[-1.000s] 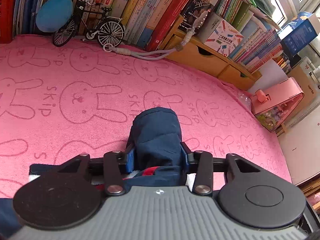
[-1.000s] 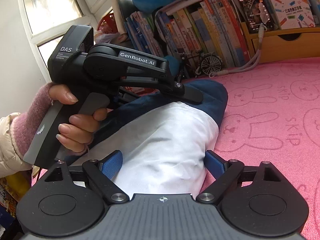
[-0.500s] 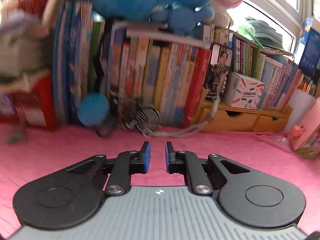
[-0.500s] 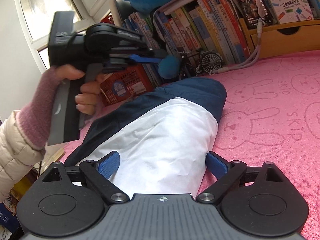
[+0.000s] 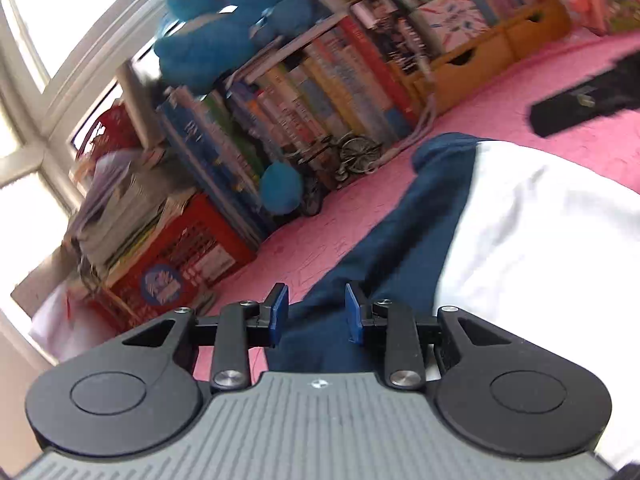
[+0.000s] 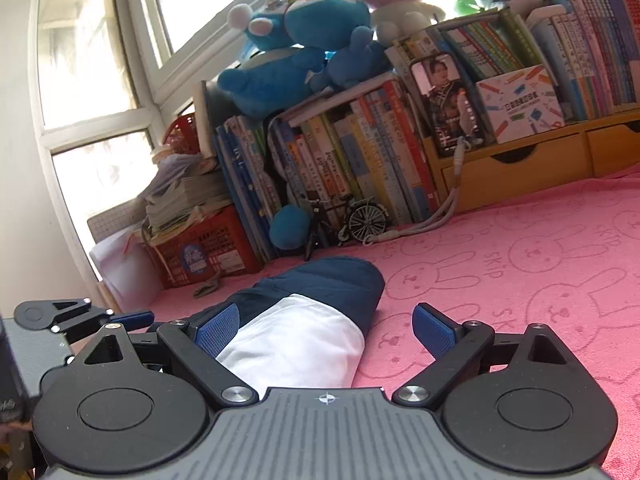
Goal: Fold clothes
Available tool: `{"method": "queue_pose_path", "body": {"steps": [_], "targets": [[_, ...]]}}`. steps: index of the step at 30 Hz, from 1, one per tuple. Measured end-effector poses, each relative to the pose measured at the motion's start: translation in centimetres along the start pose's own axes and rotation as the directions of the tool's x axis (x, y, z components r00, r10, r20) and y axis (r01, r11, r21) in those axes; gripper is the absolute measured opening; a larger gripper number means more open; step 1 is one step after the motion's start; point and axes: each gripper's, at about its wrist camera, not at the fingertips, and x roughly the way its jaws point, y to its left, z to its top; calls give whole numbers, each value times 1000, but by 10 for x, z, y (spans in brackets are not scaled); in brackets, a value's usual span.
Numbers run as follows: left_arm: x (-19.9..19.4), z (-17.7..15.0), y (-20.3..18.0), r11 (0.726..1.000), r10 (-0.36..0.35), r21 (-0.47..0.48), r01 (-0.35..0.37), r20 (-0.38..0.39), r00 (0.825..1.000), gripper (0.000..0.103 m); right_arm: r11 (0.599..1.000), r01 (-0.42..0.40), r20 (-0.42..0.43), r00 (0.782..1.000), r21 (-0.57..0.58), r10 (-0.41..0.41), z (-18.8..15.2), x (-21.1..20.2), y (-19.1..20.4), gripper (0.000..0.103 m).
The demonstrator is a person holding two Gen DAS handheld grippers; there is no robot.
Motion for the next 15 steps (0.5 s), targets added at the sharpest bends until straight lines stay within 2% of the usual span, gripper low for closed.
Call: {"method": "queue_pose_path", "body": {"steps": [2,6,9,11,13,15], "targets": [[19,-6,12,998,14,-67,-18,-52,999,30,999,-17,-17,1000,30,18,0,2,-5,94],[45,-22,29,988,-2,-153,-17,-126,992,30,995,-50,-50,997,91,55,-1,6,-14,94],[36,-23,48,977,16,-209,-44,-135,991,30,988,-73,-74,994,137,84,-2,9,-21,94],[19,-29,68,961,-13,-276,-20,-117,993,30,982,-88,-88,991,168,104,-2,11,-25,94],[1,-36,92,921,-82,-387,35,-104,991,31,975,-102,-102,987,199,124,-3,13,-30,94],[-17,-47,114,851,-173,-513,108,-80,982,34,966,-115,-116,983,230,145,-3,15,-35,94]]}}
